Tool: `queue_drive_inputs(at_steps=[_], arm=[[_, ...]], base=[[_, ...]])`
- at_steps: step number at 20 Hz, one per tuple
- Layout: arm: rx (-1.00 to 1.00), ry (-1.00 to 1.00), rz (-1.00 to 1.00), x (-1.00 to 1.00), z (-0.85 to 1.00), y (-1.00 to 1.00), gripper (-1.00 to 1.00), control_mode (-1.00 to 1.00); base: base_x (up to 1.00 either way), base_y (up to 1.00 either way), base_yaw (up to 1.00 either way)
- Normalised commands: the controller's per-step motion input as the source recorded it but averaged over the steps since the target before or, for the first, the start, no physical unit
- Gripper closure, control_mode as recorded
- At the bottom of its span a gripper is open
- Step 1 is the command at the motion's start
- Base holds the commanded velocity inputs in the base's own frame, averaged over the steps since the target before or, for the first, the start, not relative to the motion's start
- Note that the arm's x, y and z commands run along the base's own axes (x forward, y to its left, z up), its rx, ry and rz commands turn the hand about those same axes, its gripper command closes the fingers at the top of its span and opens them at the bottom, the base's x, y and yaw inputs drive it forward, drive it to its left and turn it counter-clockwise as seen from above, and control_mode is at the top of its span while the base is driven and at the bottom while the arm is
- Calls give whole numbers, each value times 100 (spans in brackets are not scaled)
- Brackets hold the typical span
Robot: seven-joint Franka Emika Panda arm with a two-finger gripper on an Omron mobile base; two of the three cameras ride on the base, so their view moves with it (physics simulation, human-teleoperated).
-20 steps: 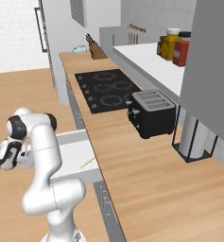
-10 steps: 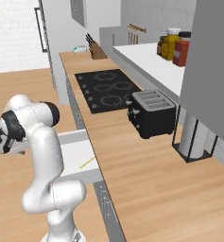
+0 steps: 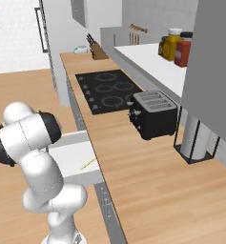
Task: Take a straw from the drawer in front and place it inside the glass cup on the dining counter.
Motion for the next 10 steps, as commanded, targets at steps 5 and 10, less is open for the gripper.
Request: queue_drive_inputs(at_steps=[5,10], arm=[[5,16,-5,58,3,-58,-100,-100],[-1,4,0,56,-35,-21,-100,-100]], base=[[0,0,0],[0,0,0]])
